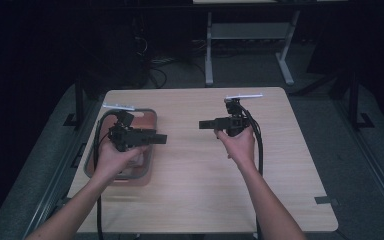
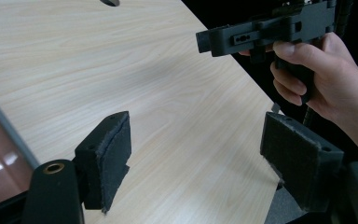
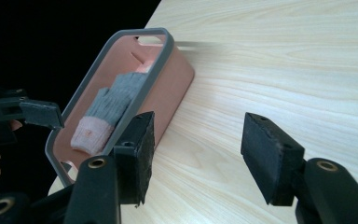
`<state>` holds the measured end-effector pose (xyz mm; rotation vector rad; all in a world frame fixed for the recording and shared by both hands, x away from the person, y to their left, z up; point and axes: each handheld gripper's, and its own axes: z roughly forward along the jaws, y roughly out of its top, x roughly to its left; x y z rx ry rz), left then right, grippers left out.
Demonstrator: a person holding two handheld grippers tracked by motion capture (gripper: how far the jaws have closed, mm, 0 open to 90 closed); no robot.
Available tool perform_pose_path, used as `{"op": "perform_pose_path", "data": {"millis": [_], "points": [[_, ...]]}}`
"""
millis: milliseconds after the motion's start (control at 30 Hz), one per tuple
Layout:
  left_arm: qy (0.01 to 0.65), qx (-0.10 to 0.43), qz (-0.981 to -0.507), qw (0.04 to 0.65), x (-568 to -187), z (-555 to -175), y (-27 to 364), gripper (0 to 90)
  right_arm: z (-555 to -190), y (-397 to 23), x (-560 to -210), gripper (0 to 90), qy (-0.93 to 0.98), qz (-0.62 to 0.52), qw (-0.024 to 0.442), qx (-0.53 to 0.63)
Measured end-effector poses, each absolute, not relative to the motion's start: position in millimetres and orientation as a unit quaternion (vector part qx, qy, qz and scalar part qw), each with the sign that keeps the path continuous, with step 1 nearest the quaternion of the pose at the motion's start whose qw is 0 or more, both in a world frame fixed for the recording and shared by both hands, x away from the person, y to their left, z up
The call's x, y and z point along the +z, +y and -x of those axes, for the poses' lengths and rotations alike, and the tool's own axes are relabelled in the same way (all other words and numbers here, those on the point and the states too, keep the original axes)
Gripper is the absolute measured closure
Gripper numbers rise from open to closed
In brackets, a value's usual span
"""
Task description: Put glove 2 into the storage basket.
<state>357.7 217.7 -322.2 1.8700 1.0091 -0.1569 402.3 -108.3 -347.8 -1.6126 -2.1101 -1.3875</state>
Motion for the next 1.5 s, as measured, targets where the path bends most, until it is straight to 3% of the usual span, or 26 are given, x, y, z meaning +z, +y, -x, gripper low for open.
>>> {"op": "perform_pose_path", "data": {"millis": [1500], "points": [[0.368,-0.086,-0.796,0.473,-339.0,-354.1,133.3,20.8,-367.6,-215.1,-376.0,41.1,-0.670,0.595,0.054,-0.441]]}}
